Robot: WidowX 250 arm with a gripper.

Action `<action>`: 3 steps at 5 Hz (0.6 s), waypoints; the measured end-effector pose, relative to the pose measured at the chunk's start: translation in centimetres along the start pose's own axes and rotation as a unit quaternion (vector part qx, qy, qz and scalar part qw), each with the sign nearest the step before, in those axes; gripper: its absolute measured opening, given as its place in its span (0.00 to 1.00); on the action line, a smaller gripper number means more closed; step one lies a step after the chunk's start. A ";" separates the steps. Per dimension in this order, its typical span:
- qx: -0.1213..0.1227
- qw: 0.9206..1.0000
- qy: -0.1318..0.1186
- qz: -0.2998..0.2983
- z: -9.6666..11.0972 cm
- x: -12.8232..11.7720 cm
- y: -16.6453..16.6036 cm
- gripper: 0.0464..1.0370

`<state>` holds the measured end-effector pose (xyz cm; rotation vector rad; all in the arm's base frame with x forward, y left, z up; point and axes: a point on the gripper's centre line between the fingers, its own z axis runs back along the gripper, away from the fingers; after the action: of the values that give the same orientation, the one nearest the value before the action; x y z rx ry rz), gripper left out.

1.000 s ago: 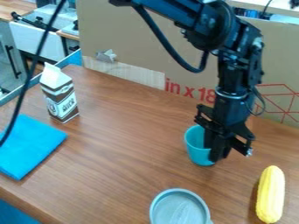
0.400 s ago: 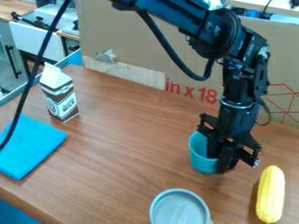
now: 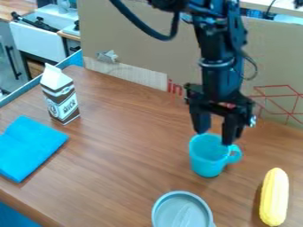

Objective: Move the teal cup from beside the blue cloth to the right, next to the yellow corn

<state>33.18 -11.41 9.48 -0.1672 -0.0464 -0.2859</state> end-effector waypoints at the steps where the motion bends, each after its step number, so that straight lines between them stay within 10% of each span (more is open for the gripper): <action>1: 0.020 0.999 -0.013 0.023 3.2 -2.8 0.8 0.97; 3: 0.091 0.983 0.032 0.158 3.5 -12.3 7.7 0.97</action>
<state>23.46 -0.13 10.91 0.0177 0.0178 0.0313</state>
